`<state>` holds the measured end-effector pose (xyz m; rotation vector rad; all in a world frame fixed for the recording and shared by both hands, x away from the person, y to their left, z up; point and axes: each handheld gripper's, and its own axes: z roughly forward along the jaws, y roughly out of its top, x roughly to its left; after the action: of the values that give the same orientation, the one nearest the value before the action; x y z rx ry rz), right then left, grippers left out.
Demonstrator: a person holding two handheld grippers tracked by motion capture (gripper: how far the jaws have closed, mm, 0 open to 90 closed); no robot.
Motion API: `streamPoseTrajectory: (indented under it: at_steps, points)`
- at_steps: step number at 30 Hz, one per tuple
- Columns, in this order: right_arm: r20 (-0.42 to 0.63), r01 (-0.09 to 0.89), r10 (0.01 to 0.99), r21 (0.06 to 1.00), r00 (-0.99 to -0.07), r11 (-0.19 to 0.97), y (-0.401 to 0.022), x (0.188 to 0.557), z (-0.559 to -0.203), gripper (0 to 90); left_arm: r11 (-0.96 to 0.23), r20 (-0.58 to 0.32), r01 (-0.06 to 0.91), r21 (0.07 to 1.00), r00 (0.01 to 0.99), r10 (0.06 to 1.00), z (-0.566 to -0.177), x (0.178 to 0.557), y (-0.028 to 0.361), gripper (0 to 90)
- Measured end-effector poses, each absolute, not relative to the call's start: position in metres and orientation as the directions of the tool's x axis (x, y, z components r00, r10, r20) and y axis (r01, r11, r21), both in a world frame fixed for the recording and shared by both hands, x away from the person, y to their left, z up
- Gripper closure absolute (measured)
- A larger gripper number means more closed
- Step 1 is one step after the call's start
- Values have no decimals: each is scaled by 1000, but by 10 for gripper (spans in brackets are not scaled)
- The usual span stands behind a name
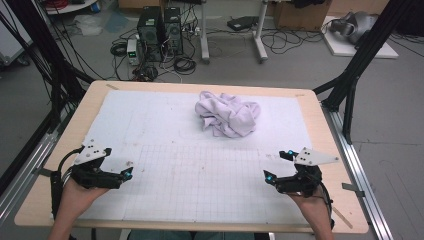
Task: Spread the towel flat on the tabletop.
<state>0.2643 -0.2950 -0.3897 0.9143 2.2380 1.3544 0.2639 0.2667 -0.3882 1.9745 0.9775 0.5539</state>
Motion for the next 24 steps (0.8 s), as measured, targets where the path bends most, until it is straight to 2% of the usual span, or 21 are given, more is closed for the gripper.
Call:
streamPoseTrajectory:
  at_steps: [24]
  points:
    - [47, 361, 678, 872, -733, 330, -288, 272, -386, 114, -357, 21, 424, 832, 619, 785, -382, 267, 258, 23]
